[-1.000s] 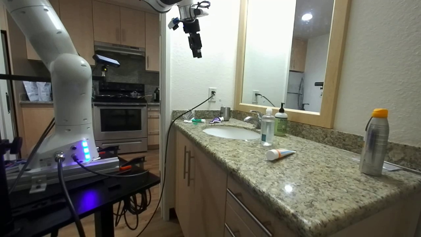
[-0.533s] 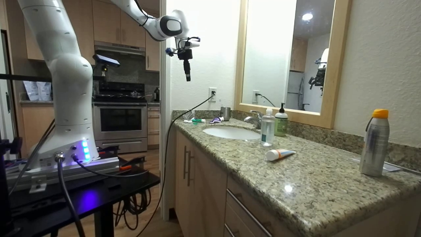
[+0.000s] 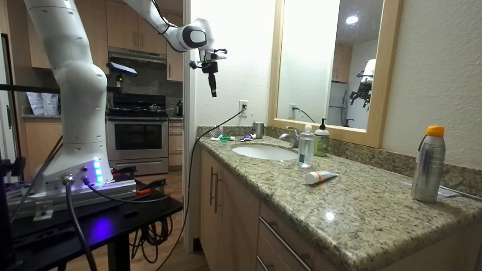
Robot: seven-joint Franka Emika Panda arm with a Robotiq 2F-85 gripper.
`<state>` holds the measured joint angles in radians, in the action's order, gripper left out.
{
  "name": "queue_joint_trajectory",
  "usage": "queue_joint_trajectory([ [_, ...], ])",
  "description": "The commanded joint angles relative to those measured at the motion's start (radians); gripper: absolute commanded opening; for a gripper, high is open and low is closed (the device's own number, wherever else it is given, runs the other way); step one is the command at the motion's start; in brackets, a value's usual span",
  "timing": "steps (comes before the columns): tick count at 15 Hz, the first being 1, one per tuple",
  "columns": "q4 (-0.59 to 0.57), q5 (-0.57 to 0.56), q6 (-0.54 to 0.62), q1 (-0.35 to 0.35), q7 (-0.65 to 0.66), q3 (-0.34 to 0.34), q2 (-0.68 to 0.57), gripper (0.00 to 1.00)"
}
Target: Move the purple toothpaste to the right side of the countertop
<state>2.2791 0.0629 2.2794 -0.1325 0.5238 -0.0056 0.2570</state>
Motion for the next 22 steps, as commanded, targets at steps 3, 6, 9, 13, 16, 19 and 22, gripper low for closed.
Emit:
queue_joint_trajectory([
  [3,-0.144,0.149,-0.049,0.069,-0.338,-0.041,-0.15,1.0],
  [6,-0.182,-0.086,0.099,0.043,-0.24,-0.021,-0.195,1.0],
  [9,-0.165,-0.104,0.118,0.055,-0.218,-0.029,-0.178,1.0],
  [13,-0.208,-0.003,0.062,0.069,-0.42,-0.044,-0.224,1.0],
  [16,-0.33,0.146,0.018,0.067,-0.639,-0.049,-0.342,1.0],
  [19,-0.408,-0.001,-0.013,0.068,-0.674,-0.036,-0.42,1.0],
  [22,-0.446,-0.217,0.097,0.085,-0.615,-0.053,-0.508,1.0],
])
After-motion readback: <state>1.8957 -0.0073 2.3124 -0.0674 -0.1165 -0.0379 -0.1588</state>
